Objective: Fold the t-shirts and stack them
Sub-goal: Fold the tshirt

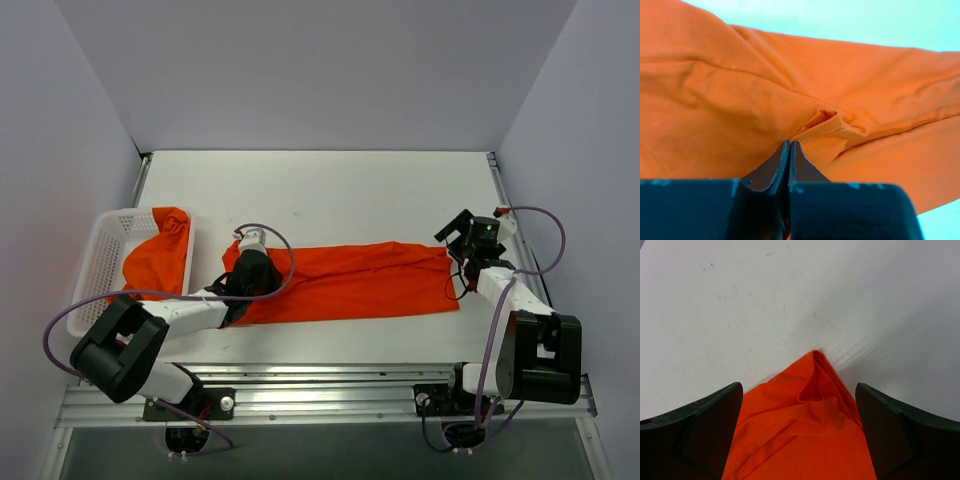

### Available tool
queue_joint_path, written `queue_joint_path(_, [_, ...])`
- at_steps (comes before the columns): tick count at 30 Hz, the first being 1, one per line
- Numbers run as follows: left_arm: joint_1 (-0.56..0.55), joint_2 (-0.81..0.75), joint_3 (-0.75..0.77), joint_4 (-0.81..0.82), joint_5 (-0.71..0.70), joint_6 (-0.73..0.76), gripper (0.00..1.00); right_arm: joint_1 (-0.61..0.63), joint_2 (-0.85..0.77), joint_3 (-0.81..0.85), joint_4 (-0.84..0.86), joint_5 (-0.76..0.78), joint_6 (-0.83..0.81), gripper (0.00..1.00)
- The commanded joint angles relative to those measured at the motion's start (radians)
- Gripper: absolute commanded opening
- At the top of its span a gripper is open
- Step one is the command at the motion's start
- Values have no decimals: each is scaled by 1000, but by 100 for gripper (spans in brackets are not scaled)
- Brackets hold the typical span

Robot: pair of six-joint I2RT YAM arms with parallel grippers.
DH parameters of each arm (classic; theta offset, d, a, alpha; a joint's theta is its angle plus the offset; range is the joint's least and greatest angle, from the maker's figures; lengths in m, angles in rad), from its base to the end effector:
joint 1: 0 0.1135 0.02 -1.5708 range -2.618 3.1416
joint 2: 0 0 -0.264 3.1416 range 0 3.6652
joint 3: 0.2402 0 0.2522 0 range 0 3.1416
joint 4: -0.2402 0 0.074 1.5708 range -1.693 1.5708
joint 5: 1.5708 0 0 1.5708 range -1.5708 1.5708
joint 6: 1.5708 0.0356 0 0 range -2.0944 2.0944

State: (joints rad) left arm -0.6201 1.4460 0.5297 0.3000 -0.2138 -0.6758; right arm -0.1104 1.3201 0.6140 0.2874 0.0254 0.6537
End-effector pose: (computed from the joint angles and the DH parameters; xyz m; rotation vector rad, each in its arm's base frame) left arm 0.2263 -0.1523 0.1547 -0.1843 2.2081 -0.5012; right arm 0.2781 -0.0317 0.2114 0.7625 1.8533 0.3247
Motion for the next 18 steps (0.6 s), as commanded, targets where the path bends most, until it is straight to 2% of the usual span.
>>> queue_joint_path(1, [0,-88,-2,-11,-35,5,5,5,2,-7,19,11,-9,91])
queue_joint_path(8, [-26,-196,-28,-76,-41,1,3,8,1,-14,21,10,-12,91])
queue_joint_path(15, [-101,-220,-63,-140,-97,-21,4,9,-16,-20,4,22,-20,91])
queue_joint_path(16, [-121,-222,-69,-154,-114,-30,5,8,-21,-22,2,24,-20,91])
queue_joint_path(18, [-193,-223,-76,-191,-183,-48,14,9,-22,-22,-2,30,-23,91])
